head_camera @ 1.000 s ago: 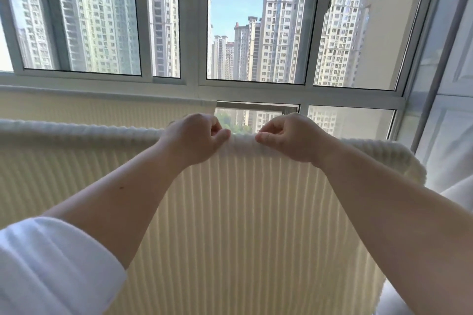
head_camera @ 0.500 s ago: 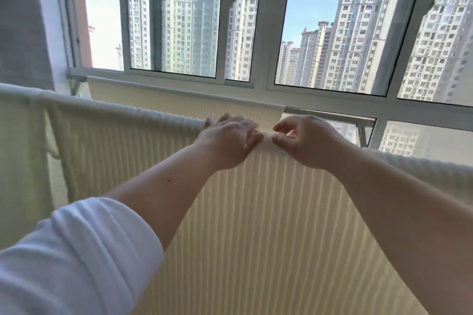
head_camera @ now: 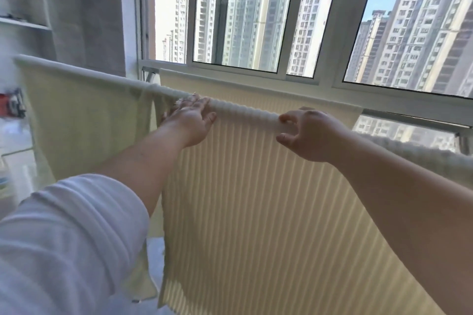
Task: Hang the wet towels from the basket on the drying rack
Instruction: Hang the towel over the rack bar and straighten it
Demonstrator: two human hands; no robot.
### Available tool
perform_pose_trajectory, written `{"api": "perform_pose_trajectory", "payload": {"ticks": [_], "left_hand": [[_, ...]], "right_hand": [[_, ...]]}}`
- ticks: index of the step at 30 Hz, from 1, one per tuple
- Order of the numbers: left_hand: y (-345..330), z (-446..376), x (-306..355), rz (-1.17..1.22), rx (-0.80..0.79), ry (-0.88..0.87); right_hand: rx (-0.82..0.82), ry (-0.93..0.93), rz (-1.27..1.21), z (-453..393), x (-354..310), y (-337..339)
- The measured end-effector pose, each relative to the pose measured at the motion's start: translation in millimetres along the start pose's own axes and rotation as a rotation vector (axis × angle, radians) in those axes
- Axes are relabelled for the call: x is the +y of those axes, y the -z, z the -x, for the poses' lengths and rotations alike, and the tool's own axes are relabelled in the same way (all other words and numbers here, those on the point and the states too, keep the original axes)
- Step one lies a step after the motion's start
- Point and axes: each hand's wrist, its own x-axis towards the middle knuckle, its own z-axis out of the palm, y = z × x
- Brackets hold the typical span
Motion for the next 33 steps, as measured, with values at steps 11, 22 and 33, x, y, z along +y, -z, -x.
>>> {"api": "perform_pose_trajectory", "payload": {"ticks": [11, 22, 33], "left_hand": [[16.9, -42.4, -103.2, 0.495, 0.151, 0.231], [17.1, -69.2, -142.5, 0.381, 0.301, 0.13], [33.1, -74.7, -130.5, 0.224, 0.416, -0.27]], "right_hand": [[0.024, -0.113, 0.025, -69.5, -100.0, -42.3], [0.077, -0.212, -0.006, -101.2, -146.5, -58.6], [0.086, -0.214, 0.027, -115.9, -164.7, -70.2]]}}
